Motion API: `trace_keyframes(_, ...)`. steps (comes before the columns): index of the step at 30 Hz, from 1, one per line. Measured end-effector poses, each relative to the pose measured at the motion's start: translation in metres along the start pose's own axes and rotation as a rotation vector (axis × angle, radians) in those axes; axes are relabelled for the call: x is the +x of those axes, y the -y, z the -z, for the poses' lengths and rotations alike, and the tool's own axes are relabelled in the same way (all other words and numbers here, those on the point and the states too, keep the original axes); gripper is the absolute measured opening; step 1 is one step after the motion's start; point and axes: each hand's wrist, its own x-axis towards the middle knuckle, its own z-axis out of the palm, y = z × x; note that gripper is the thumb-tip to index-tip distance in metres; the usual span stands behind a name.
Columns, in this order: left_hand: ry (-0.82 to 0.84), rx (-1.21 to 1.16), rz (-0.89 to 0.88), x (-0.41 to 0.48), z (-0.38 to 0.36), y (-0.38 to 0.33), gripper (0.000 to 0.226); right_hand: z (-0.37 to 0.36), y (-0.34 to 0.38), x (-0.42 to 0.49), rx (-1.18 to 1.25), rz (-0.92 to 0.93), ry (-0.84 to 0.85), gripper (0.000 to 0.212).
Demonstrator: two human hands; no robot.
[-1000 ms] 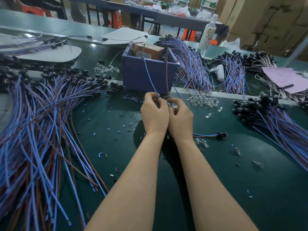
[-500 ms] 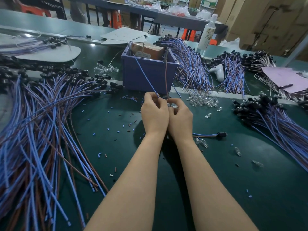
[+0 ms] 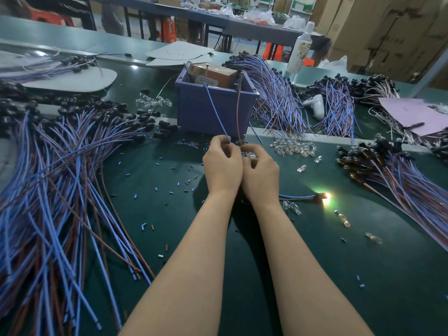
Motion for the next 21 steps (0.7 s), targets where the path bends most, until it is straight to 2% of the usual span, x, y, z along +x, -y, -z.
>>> trace_keyframes(17, 0.032, 0.025, 0.029, -0.002, 0.004, -0.006, 0.021, 0.001, 0.001, 0.000, 0.003, 0.018, 0.012, 0.024)
trace_keyframes(21, 0.065, -0.021, 0.033, 0.002, 0.009, -0.015, 0.025, 0.008, 0.009, -0.003, -0.001, 0.099, 0.054, 0.030)
